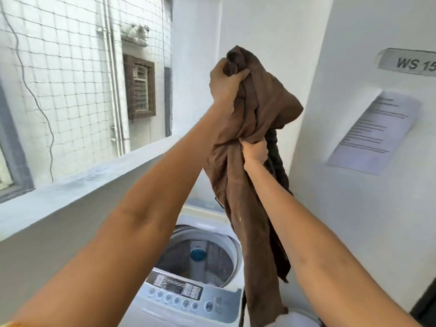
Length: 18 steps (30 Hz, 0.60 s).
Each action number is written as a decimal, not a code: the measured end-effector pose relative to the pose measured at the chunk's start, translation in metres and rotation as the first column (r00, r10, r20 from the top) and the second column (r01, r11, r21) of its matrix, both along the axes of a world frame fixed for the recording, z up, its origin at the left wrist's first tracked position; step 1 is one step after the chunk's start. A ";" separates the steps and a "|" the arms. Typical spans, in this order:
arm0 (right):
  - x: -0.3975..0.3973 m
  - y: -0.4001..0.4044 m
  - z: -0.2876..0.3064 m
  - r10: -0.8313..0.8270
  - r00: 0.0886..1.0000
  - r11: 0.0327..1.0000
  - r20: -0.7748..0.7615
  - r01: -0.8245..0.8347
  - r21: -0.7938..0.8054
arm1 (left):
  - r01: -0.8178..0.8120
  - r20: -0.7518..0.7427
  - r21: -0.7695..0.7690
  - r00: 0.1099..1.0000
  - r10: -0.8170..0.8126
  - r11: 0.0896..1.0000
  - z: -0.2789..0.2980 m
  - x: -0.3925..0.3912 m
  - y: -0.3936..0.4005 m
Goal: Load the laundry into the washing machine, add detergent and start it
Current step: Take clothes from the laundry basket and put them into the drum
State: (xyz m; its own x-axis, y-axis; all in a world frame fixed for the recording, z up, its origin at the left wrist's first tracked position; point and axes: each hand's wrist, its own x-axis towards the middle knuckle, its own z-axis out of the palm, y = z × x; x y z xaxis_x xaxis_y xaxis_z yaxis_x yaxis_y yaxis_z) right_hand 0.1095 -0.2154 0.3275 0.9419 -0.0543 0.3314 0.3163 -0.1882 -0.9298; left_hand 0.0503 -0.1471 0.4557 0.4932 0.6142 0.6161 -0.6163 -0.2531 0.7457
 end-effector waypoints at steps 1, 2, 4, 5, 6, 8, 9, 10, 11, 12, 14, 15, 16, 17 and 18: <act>-0.001 0.011 0.009 0.023 1.000 0.999 0.006 -0.023 0.029 | -0.015 0.020 -0.022 1.000 0.015 1.000 0.004 -0.005 0.008; -0.001 0.020 0.017 0.049 0.999 0.997 0.003 -0.049 0.059 | -0.025 0.035 -0.045 0.999 0.026 0.999 0.007 -0.008 0.014; -0.002 0.039 0.032 0.104 0.995 0.987 -0.013 -0.101 0.128 | -0.031 0.065 -0.076 0.997 0.036 0.997 0.015 -0.013 0.025; -0.001 0.048 0.038 0.126 0.992 0.979 -0.012 -0.123 0.164 | -0.032 0.078 -0.082 0.996 0.038 0.996 0.019 -0.014 0.028; -0.001 0.056 0.045 0.143 0.990 0.970 -0.004 -0.139 0.199 | -0.025 0.095 -0.083 0.995 0.033 0.996 0.022 -0.016 0.032; -0.001 0.071 0.055 0.166 0.986 0.949 0.011 -0.163 0.271 | 0.025 0.145 -0.076 0.989 -0.013 0.997 0.026 -0.018 0.035; 0.000 0.077 0.059 0.172 0.985 0.936 0.017 -0.168 0.308 | 0.050 0.168 -0.067 0.985 -0.038 0.996 0.027 -0.018 0.035; 0.000 0.082 0.060 0.173 0.985 0.926 0.021 -0.170 0.337 | 0.063 0.176 -0.063 0.983 -0.051 0.996 0.027 -0.019 0.033; 0.002 0.086 0.058 0.171 0.985 0.918 0.018 -0.166 0.361 | 0.067 0.176 -0.063 0.983 -0.055 0.996 0.024 -0.019 0.033; 0.004 0.088 0.055 0.173 0.985 0.912 0.011 -0.164 0.376 | 0.064 0.167 -0.067 0.985 -0.052 0.996 0.021 -0.018 0.033; 0.009 0.087 0.036 0.179 0.984 0.931 -0.002 -0.169 0.322 | 0.031 0.135 -0.078 0.991 -0.020 0.996 0.005 -0.013 0.036; 0.014 0.085 0.020 0.183 0.983 0.951 -0.008 -0.175 0.255 | 0.001 0.108 -0.090 0.994 0.009 0.996 -0.008 -0.007 0.041; 0.020 0.083 0.000 0.193 0.981 0.963 -0.022 -0.186 0.195 | -0.031 0.076 -0.106 0.996 0.039 0.994 -0.024 -0.001 0.046; 0.024 0.080 -0.023 0.207 0.977 0.968 -0.048 -0.197 0.157 | -0.059 0.040 -0.117 0.997 0.064 0.991 -0.042 0.006 0.052; 0.028 0.078 -0.044 0.219 0.972 0.969 -0.080 -0.207 0.134 | -0.087 -0.007 -0.117 0.996 0.086 0.989 -0.060 0.014 0.058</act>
